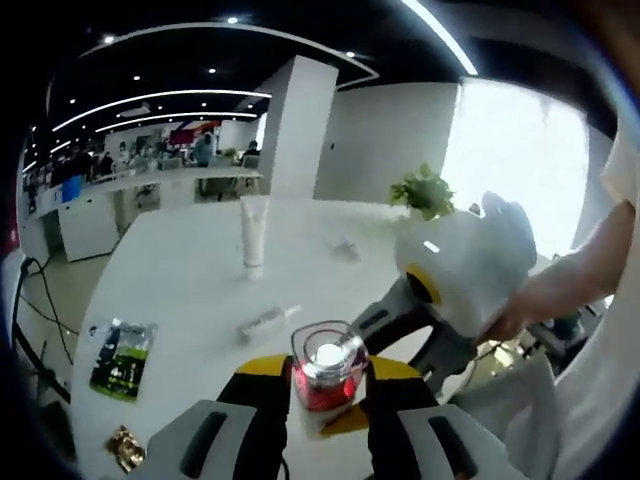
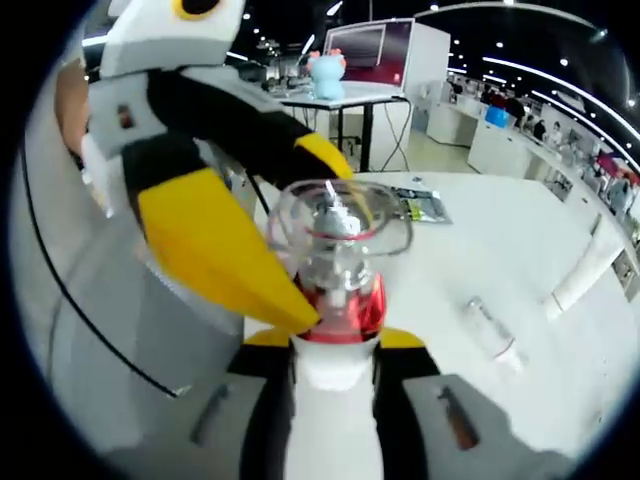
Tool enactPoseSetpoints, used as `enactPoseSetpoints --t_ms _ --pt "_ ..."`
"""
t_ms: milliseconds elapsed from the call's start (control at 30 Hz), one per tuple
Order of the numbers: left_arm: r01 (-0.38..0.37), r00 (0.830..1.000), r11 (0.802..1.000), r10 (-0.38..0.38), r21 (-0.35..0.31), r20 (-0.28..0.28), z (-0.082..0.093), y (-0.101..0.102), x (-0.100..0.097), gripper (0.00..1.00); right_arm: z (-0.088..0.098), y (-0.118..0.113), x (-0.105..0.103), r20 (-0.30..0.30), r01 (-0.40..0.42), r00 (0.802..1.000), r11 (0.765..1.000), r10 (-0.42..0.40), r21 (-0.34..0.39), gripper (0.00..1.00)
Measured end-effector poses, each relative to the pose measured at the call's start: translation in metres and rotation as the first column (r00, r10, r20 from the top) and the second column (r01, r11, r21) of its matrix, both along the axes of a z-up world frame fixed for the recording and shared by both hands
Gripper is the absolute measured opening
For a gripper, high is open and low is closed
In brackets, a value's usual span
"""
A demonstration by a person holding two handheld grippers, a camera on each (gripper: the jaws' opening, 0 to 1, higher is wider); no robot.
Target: Arrange the skincare products in the storage area until every visible bottle or jar stands upright without overlapping.
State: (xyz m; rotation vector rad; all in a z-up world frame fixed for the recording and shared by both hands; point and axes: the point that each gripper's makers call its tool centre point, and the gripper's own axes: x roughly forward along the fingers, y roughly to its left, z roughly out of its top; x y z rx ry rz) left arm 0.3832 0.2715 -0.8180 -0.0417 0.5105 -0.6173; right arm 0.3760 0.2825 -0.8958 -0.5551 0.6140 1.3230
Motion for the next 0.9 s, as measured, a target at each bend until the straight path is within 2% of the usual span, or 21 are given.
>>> enactPoseSetpoints --t_ms 267,467,567,900 --pt "0.014 1.000 1.000 -0.013 0.021 -0.018 -0.009 0.000 -0.004 0.30 -0.011 -0.002 -0.006 -0.024 -0.025 0.999 1.000 0.025 -0.015 0.27" --pt "0.039 0.999 0.998 -0.038 0.046 -0.009 -0.013 -0.001 -0.010 0.30 -0.020 -0.004 -0.010 0.004 -0.067 0.998 0.997 0.067 -0.037 0.28" --pt "0.039 0.999 0.999 -0.039 0.027 -0.001 -0.011 -0.002 -0.011 0.30 -0.020 -0.004 -0.010 0.000 -0.072 0.997 0.997 0.072 -0.020 0.28" --pt "0.079 0.997 0.996 -0.080 0.036 0.021 -0.009 -0.006 -0.012 0.31 -0.021 -0.002 -0.012 -0.015 -0.098 0.995 0.995 0.098 0.012 0.28"
